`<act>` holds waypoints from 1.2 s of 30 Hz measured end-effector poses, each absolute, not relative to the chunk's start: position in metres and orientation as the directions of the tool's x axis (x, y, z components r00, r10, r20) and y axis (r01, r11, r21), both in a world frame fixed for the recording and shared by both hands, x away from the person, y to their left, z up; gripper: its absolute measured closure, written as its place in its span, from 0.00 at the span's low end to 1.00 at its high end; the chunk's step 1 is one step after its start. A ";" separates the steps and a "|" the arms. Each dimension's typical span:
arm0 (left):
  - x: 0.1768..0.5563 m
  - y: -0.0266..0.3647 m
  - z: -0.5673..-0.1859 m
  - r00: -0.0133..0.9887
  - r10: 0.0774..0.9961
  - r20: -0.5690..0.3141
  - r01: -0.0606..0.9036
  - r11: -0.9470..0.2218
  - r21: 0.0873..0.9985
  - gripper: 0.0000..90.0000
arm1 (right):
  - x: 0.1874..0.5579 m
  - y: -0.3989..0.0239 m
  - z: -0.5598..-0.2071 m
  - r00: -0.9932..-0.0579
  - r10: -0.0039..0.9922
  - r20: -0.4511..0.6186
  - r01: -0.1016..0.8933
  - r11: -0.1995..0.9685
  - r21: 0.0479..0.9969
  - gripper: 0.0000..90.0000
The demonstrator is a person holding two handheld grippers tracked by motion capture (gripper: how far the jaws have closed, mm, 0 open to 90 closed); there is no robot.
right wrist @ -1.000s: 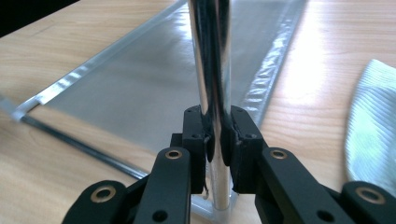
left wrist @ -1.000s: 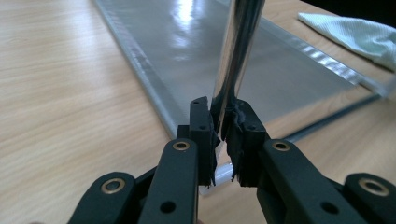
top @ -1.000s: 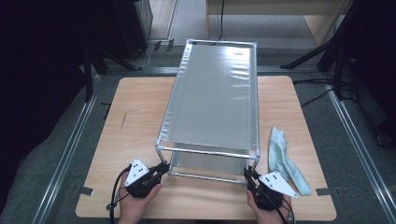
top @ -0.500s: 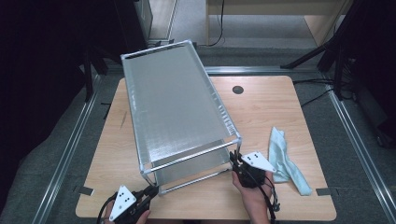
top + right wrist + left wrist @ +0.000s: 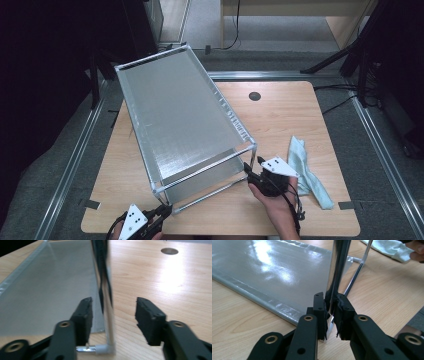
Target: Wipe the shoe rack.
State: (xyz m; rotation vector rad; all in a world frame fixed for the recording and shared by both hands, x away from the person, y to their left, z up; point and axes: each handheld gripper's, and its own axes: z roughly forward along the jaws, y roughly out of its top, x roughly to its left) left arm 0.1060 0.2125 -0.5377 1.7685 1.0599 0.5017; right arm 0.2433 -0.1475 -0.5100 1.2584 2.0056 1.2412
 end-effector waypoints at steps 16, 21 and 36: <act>0.124 0.219 -0.522 0.627 0.769 -0.125 0.363 -0.146 0.920 0.87 | 0.217 -0.243 -0.507 -0.240 0.970 -0.032 0.470 0.146 0.870 0.37; 0.134 0.212 -0.523 0.642 0.751 -0.154 0.374 -0.131 0.918 0.88 | 0.219 -0.269 -0.510 -0.205 0.979 0.011 0.552 0.107 0.827 0.37; 0.148 0.209 -0.526 0.622 0.764 -0.175 0.386 -0.104 0.916 0.87 | 0.245 -0.266 -0.531 -0.201 0.979 -0.009 0.666 0.144 0.732 0.35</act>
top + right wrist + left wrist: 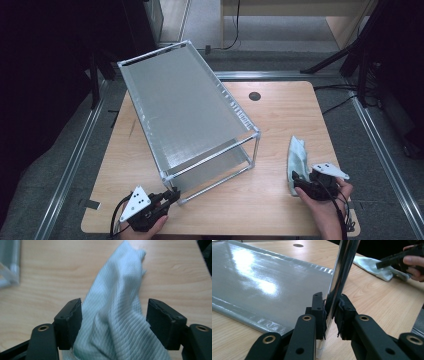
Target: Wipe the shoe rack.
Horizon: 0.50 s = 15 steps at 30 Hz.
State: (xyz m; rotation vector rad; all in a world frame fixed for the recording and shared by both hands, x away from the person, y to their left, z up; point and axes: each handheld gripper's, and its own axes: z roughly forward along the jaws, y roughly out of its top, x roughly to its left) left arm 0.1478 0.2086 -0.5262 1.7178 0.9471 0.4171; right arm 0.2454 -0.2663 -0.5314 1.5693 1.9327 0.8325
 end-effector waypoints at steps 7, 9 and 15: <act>0.145 0.212 -0.525 0.610 0.776 -0.164 0.383 -0.106 0.918 0.87 | 0.235 -0.255 -0.540 -0.213 0.977 -0.008 0.676 0.153 0.721 0.69; 0.144 0.213 -0.525 0.601 0.782 -0.164 0.383 -0.101 0.918 0.87 | 0.233 -0.250 -0.539 -0.218 0.976 0.000 0.680 0.152 0.718 0.65; 0.144 0.217 -0.525 0.591 0.788 -0.172 0.385 -0.089 0.919 0.87 | 0.223 -0.240 -0.523 -0.384 0.914 0.129 0.632 0.159 0.758 0.46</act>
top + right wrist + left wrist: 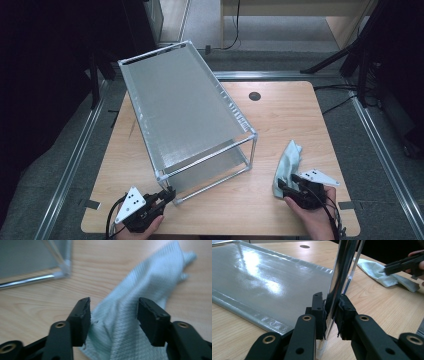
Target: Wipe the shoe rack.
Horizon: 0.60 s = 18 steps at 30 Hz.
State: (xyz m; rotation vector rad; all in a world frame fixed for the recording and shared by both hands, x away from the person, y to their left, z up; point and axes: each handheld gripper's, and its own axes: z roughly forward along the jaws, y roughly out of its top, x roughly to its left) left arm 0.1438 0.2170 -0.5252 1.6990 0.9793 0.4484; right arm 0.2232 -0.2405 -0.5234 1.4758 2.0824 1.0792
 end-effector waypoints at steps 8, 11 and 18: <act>0.144 0.218 -0.526 0.592 0.788 -0.171 0.384 -0.089 0.919 0.87 | 0.212 -0.281 -0.514 -0.343 0.937 0.061 0.590 0.164 0.790 0.57; 0.144 0.217 -0.526 0.592 0.788 -0.170 0.385 -0.092 0.918 0.87 | 0.213 -0.284 -0.521 -0.336 0.942 0.023 0.607 0.198 0.769 0.61; 0.144 0.217 -0.526 0.592 0.789 -0.165 0.385 -0.097 0.918 0.87 | 0.216 -0.229 -0.536 -0.482 0.876 -0.032 0.604 0.358 0.712 0.48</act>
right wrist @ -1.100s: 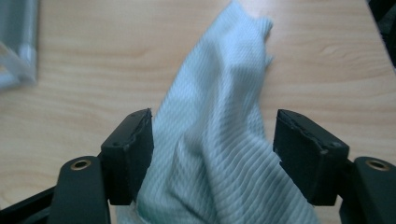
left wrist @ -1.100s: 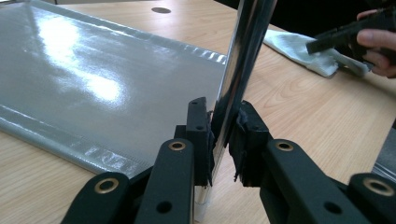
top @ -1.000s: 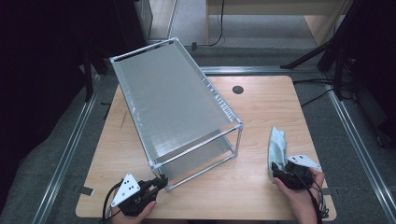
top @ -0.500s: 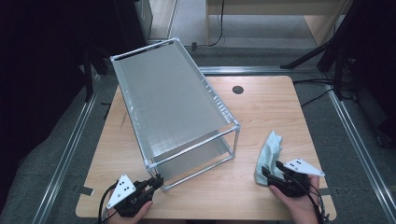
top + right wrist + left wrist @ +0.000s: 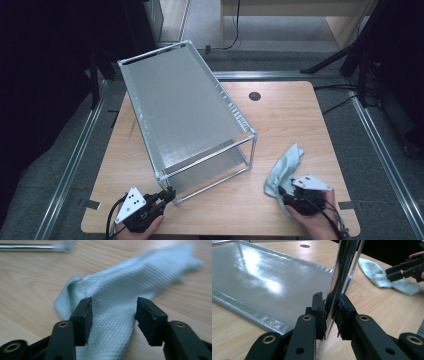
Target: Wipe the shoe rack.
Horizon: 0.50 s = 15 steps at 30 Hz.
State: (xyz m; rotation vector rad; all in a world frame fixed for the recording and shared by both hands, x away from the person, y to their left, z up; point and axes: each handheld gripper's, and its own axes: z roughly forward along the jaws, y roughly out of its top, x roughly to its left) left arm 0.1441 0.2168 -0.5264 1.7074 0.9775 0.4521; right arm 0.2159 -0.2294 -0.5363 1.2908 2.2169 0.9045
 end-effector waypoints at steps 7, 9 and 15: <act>0.144 0.217 -0.527 0.593 0.787 -0.170 0.387 -0.093 0.918 0.87 | 0.222 -0.198 -0.526 -0.524 0.851 -0.038 0.505 0.346 0.791 0.24; 0.144 0.217 -0.527 0.594 0.786 -0.171 0.387 -0.093 0.917 0.87 | 0.233 -0.199 -0.529 -0.499 0.866 -0.036 0.531 0.338 0.777 0.18; 0.145 0.218 -0.527 0.598 0.780 -0.185 0.394 -0.085 0.915 0.87 | 0.251 -0.201 -0.550 -0.494 0.869 -0.038 0.603 0.373 0.706 0.21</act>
